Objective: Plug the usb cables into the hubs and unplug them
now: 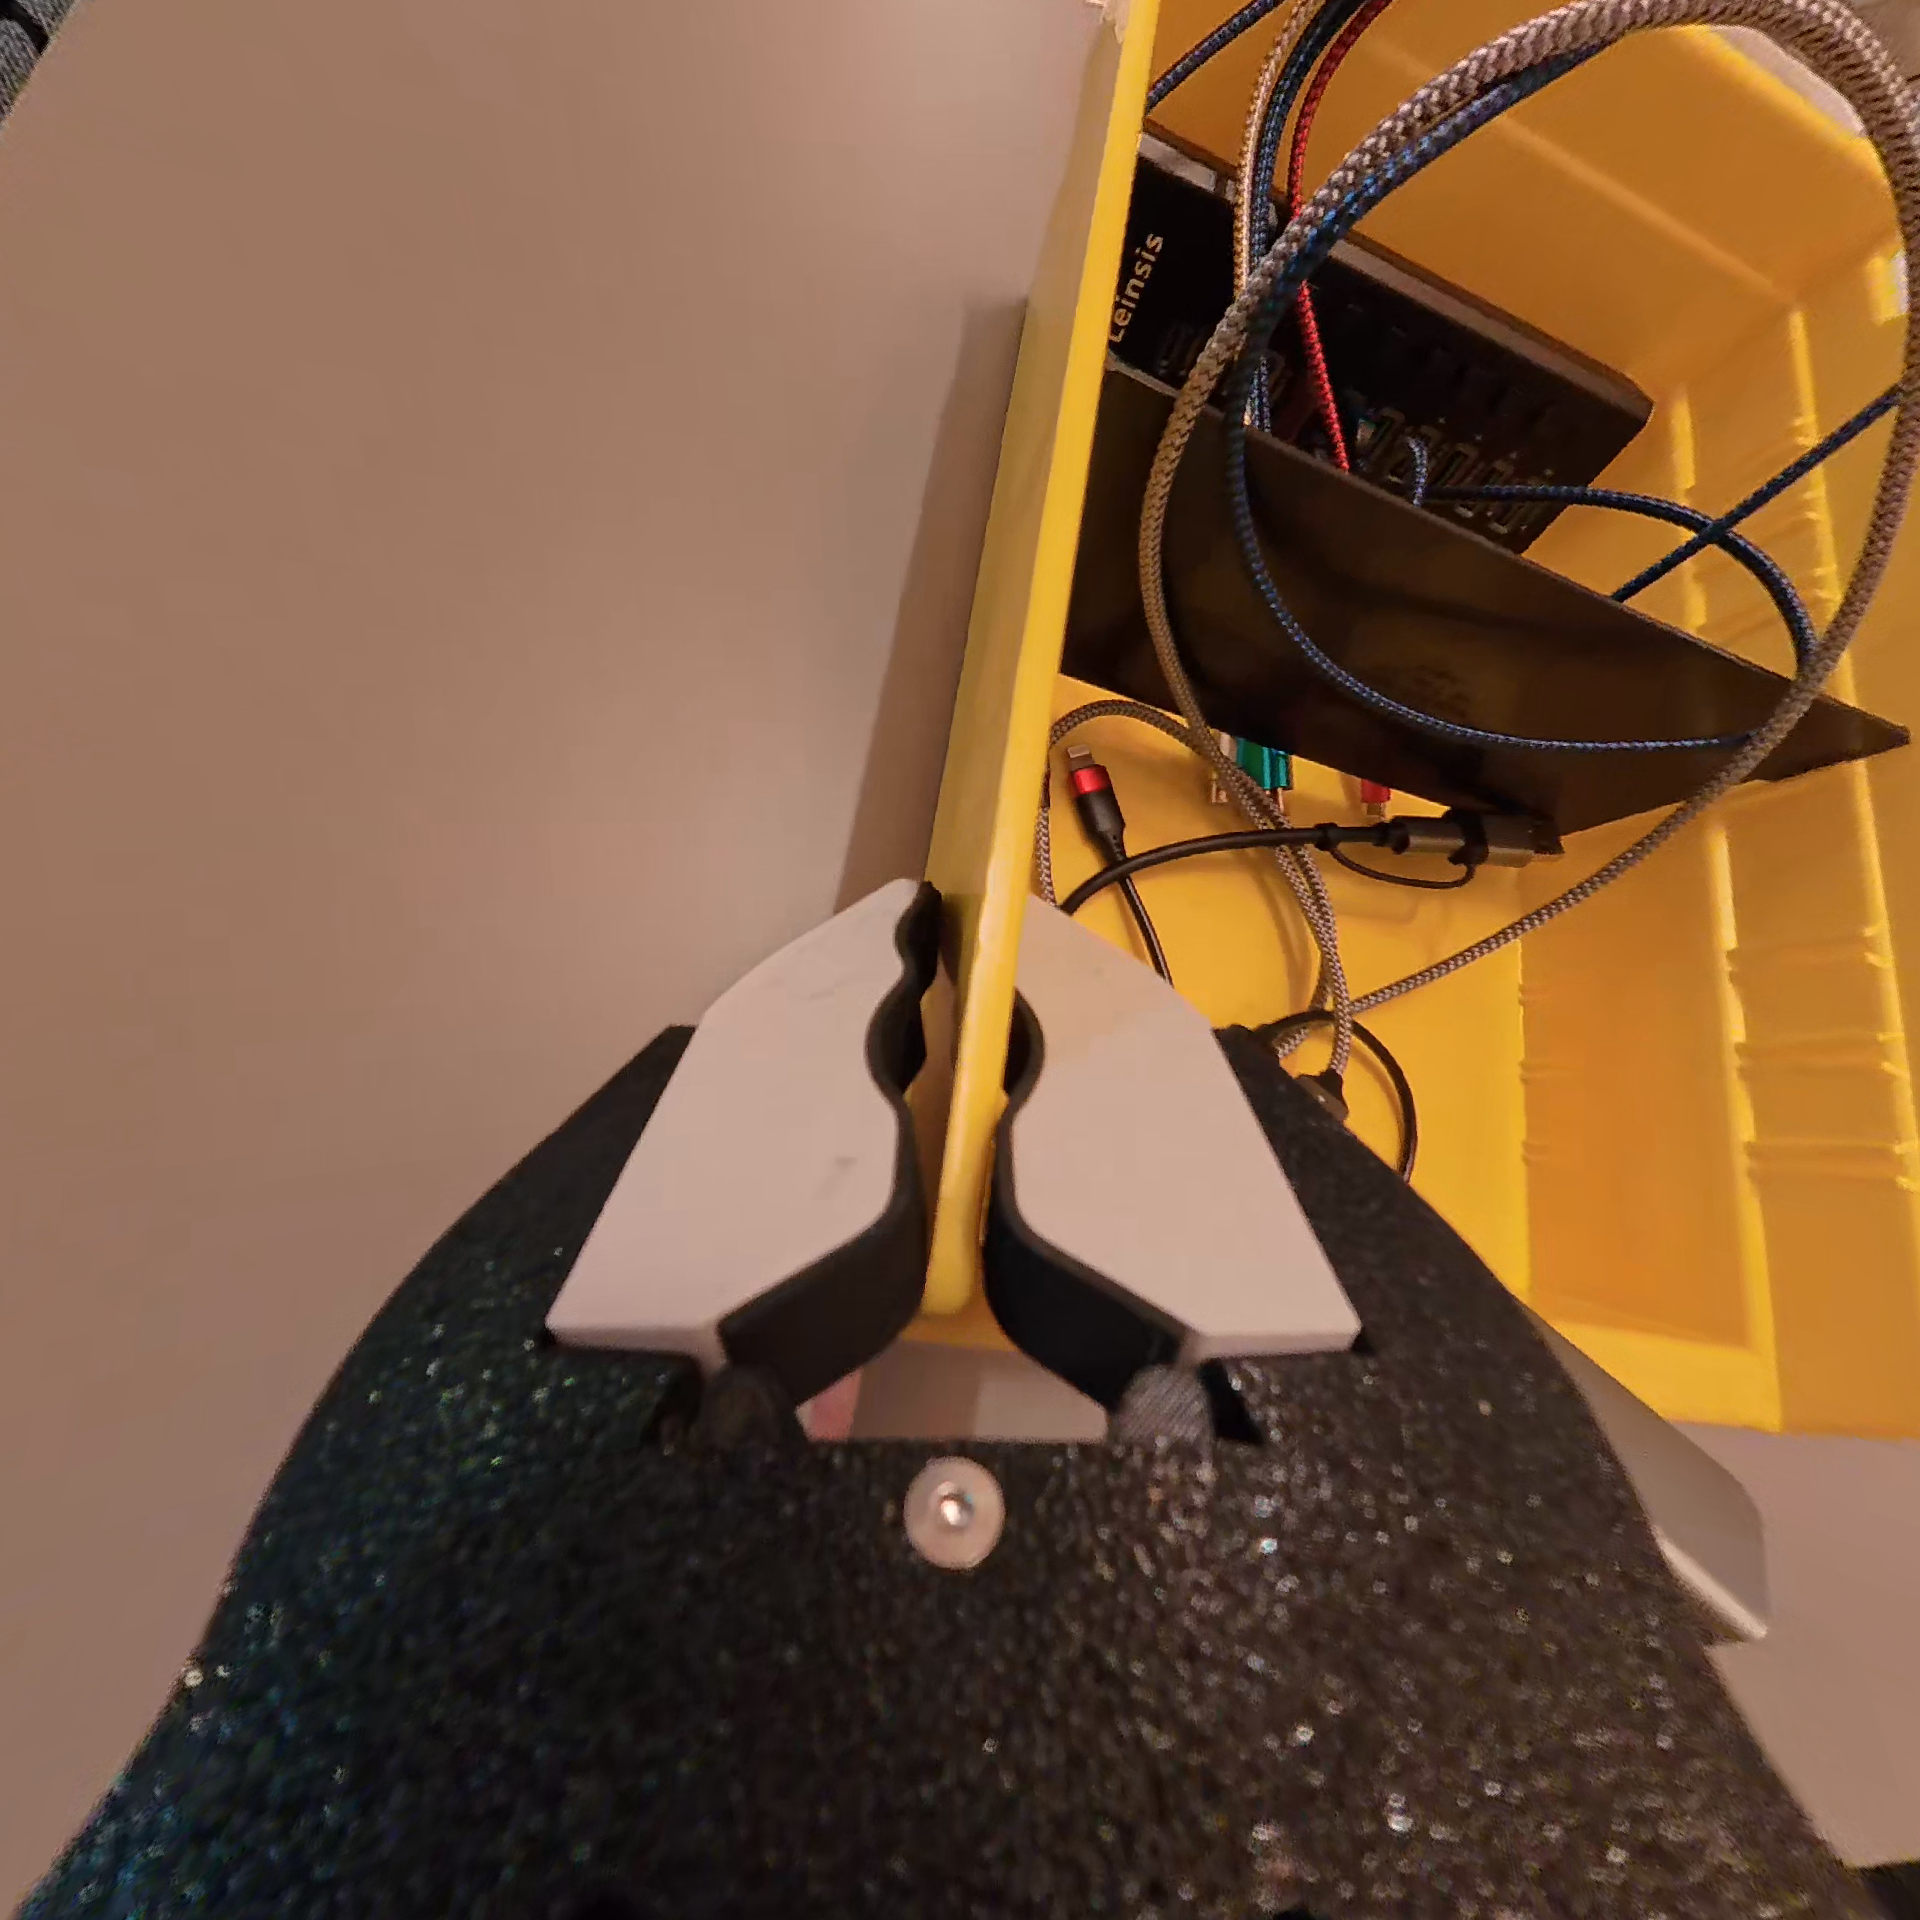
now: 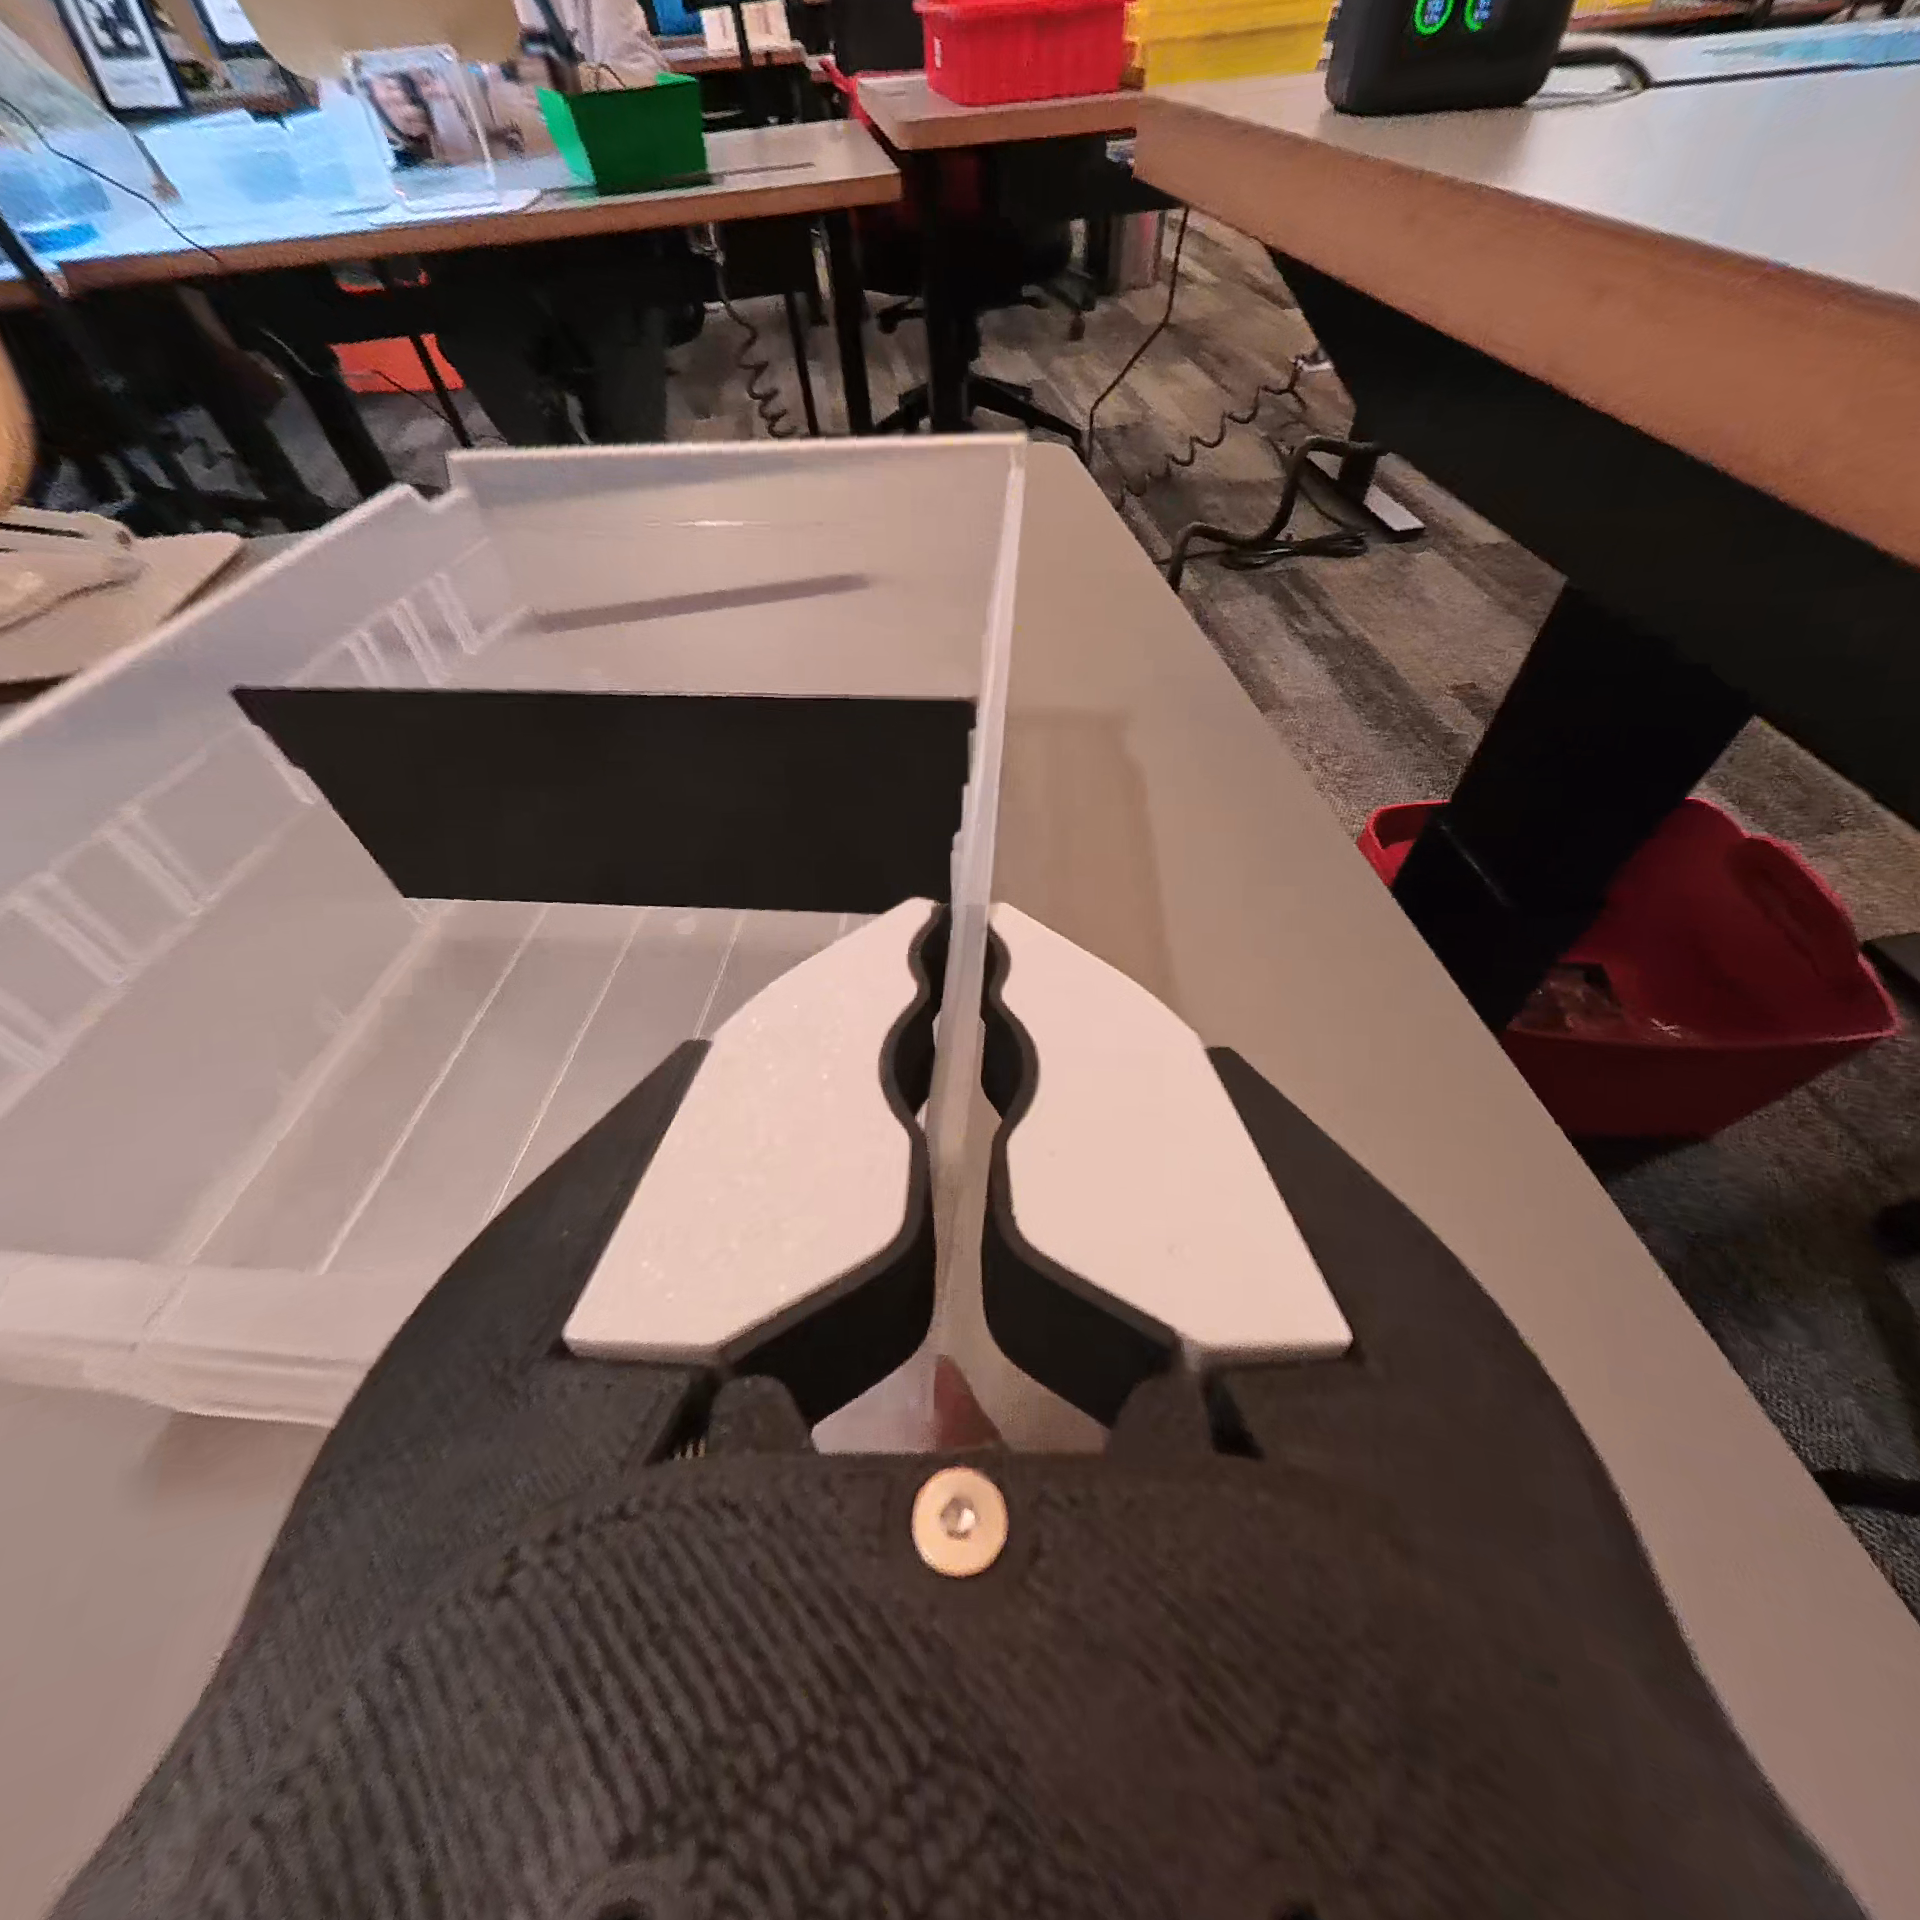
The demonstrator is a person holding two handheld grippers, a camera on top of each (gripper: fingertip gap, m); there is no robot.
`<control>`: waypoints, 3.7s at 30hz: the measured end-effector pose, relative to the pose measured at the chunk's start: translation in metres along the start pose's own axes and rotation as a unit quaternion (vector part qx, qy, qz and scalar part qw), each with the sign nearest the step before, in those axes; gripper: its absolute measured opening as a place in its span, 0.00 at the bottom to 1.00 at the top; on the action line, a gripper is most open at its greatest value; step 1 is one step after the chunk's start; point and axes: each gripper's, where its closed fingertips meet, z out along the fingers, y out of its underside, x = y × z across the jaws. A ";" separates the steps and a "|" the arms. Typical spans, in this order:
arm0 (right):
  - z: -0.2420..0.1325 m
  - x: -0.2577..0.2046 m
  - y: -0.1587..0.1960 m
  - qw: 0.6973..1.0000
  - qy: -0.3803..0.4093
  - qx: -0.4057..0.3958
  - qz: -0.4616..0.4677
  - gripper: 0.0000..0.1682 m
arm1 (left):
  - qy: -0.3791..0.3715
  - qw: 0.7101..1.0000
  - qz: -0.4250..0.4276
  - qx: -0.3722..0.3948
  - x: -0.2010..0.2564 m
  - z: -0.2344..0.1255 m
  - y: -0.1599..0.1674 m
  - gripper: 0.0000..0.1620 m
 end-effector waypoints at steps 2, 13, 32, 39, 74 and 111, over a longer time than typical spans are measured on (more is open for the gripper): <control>0.010 0.001 0.004 1.000 -0.003 0.001 0.012 0.02 | 0.000 1.000 0.000 0.001 0.001 0.003 -0.002 0.04; 0.044 0.009 -0.003 1.000 0.008 0.014 0.005 0.02 | 0.005 1.000 -0.003 0.010 0.003 0.008 -0.008 0.03; -0.001 -0.032 -0.066 0.994 0.037 0.094 -0.051 0.14 | -0.030 0.995 -0.021 0.088 0.049 0.063 -0.051 0.06; -0.018 -0.194 -0.075 0.972 -0.188 0.104 -0.098 0.16 | -0.029 0.988 0.083 0.128 0.070 0.047 -0.069 0.27; 0.005 -0.297 -0.027 0.927 -0.322 0.032 -0.189 0.18 | 0.148 0.835 0.496 -0.185 0.156 0.046 -0.110 0.24; -0.064 -0.359 -0.052 0.880 -0.425 0.091 -0.193 0.19 | 0.085 0.753 0.647 0.084 0.229 -0.046 -0.138 0.06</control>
